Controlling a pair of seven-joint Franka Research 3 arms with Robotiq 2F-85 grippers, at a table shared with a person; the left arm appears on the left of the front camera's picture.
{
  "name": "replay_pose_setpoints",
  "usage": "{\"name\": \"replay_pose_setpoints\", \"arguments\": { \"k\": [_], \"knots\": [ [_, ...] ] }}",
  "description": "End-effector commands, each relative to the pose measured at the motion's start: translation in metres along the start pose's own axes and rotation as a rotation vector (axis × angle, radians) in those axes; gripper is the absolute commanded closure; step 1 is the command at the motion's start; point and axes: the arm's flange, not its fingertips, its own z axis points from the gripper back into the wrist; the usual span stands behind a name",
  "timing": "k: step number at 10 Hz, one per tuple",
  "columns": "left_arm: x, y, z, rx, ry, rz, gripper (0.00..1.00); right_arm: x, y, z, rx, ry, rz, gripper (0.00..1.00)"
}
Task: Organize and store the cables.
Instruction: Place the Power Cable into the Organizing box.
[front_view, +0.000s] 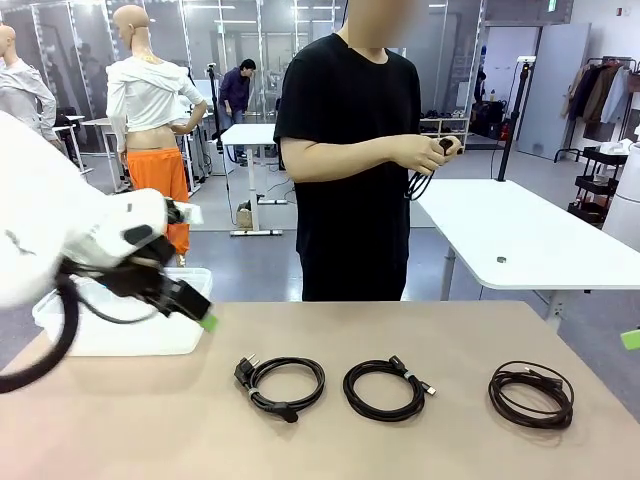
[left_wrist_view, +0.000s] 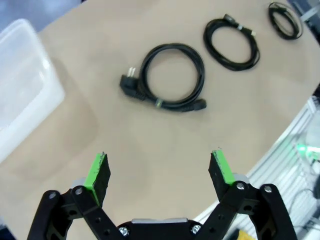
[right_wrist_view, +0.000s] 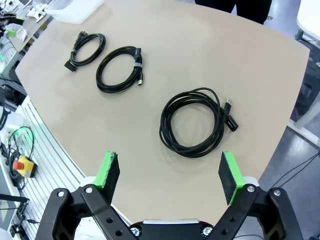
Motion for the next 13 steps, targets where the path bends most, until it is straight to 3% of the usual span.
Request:
{"name": "replay_pose_setpoints", "arguments": {
  "k": [1,5,12,13],
  "knots": [
    [0.015,-0.026,-0.044,0.061,-0.035,-0.016,0.0,-0.001,-0.003,-0.002,-0.007,0.001,0.005,0.0],
    [0.02,-0.039,-0.086,0.012,-0.02,-0.077,0.0,-0.001,-0.003,-0.002,-0.007,0.001,0.005,0.0],
    [0.017,-0.042,-0.076,0.02,-0.03,-0.057,0.0,-0.001,-0.003,-0.002,-0.007,0.001,0.005,0.0],
    [0.045,-0.056,-0.098,0.226,0.171,0.134,0.0,-0.001,-0.003,-0.002,-0.007,0.001,0.005,0.0]
  ]
}}
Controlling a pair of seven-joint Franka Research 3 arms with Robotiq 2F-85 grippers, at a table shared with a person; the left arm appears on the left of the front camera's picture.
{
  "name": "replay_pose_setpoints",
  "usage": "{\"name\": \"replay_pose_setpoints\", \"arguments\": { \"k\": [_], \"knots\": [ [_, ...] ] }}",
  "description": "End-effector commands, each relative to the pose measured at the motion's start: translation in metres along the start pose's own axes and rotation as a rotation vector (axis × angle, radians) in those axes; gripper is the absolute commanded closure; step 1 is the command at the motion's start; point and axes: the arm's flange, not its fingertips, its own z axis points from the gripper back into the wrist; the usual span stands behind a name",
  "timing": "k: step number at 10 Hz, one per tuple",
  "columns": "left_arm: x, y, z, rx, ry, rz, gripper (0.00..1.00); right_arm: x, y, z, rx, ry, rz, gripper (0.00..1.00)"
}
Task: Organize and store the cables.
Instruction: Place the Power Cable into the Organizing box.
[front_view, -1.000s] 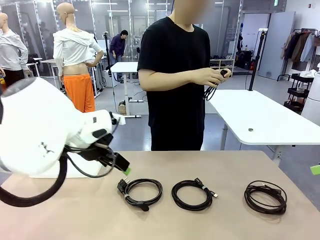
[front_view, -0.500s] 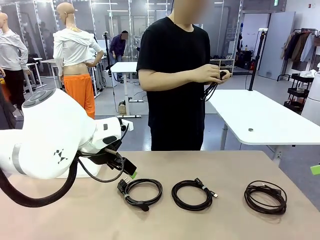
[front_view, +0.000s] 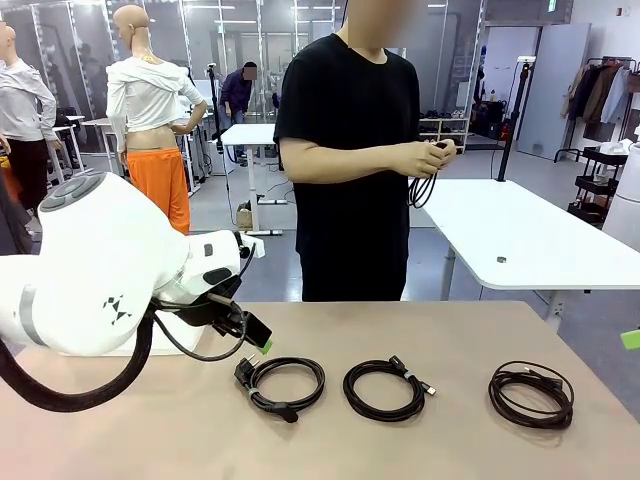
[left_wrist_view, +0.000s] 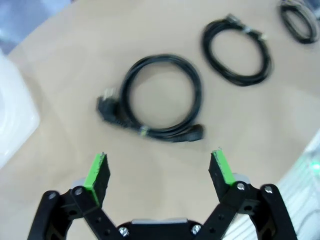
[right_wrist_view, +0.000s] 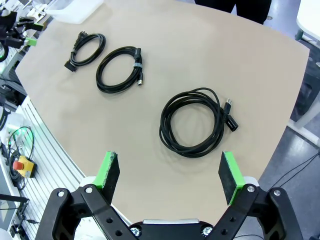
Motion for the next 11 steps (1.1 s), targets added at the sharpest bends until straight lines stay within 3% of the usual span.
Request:
{"name": "replay_pose_setpoints", "arguments": {
  "k": [1,3,4,6,9,11],
  "knots": [
    [0.048,-0.04,-0.016,0.05,0.203,0.153,0.0,-0.001,-0.002,-0.002,-0.007,0.003,0.006,0.0],
    [0.061,-0.052,-0.023,0.188,0.308,0.389,0.0,-0.001,-0.002,-0.002,-0.007,0.003,0.006,0.0],
    [0.061,-0.048,-0.032,0.155,0.343,0.497,0.0,-0.001,-0.002,-0.002,-0.007,0.003,0.006,0.0],
    [0.058,-0.043,-0.05,0.228,0.357,0.722,0.0,-0.001,-0.002,-0.002,-0.007,0.003,0.006,0.0],
    [0.042,-0.047,-0.083,0.301,0.27,0.993,0.0,-0.001,-0.002,-0.002,-0.007,0.003,0.006,0.0],
    [0.03,-0.042,-0.106,0.35,0.294,1.058,0.0,-0.001,-0.002,-0.002,-0.007,0.003,0.006,0.0]
  ]
}}
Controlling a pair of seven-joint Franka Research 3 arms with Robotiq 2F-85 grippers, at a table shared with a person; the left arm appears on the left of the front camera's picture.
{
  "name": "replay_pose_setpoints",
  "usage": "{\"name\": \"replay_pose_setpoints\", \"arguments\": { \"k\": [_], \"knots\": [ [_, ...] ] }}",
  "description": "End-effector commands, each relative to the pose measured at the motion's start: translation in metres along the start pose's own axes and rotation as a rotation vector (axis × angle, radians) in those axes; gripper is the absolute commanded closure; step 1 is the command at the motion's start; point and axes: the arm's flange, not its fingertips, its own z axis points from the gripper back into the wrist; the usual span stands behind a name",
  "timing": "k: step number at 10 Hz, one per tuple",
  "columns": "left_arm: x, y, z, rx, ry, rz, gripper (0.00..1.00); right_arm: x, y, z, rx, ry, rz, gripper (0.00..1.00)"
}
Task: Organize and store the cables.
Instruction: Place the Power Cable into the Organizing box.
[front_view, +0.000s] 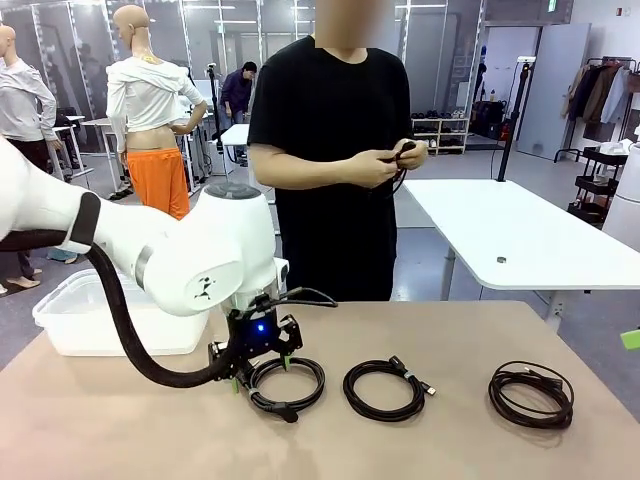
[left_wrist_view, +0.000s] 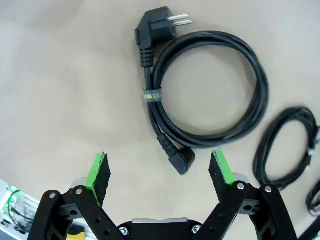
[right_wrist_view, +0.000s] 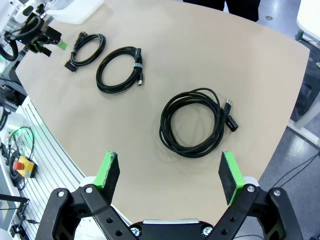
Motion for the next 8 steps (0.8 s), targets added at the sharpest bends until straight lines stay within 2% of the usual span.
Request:
{"name": "replay_pose_setpoints", "arguments": {
  "k": [1,5,8],
  "knots": [
    [0.001,-0.004,-0.025,0.029,-0.048,0.063,0.0,-0.001,-0.002,-0.002,-0.008,0.003,0.005,0.0],
    [0.02,-0.002,-0.059,-0.003,-0.083,0.072,0.0,-0.001,-0.002,-0.002,-0.008,0.003,0.005,0.0],
    [0.029,-0.007,-0.067,0.02,-0.058,0.081,0.0,-0.001,-0.002,-0.002,-0.008,0.003,0.005,0.0]
  ]
}}
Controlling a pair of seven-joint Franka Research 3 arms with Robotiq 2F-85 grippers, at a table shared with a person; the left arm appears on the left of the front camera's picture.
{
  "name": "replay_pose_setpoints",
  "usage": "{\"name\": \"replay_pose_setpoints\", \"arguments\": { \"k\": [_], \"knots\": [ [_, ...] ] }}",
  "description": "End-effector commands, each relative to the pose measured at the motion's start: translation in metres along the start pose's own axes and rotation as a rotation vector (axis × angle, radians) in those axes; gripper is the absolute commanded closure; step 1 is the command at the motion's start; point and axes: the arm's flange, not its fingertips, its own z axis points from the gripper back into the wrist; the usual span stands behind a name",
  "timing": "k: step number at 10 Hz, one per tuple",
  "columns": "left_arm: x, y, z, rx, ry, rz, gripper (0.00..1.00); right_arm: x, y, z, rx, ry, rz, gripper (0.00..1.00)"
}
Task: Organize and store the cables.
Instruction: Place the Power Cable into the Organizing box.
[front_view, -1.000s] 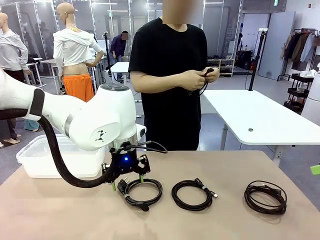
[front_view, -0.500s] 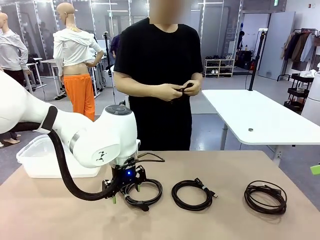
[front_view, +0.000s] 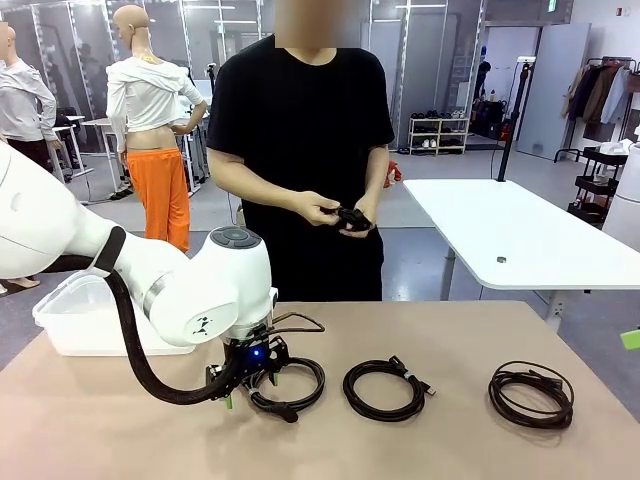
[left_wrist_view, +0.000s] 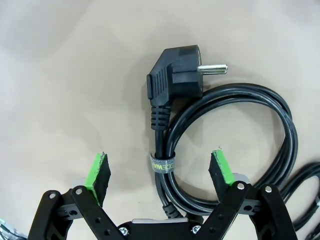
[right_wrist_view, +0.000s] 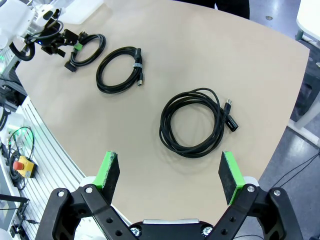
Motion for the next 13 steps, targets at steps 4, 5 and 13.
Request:
{"name": "replay_pose_setpoints", "arguments": {
  "k": [4,5,13],
  "knots": [
    [0.003,-0.013,-0.006,0.01,0.019,0.025,1.0,-0.001,-0.002,-0.002,-0.008,0.004,0.006,0.0],
    [0.002,-0.013,-0.005,0.008,0.016,0.022,1.0,-0.001,-0.002,-0.002,-0.008,0.004,0.006,0.0],
    [0.007,0.056,0.068,-0.123,-0.116,-0.118,1.0,-0.001,-0.002,-0.002,-0.008,0.004,0.006,0.0]
  ]
}}
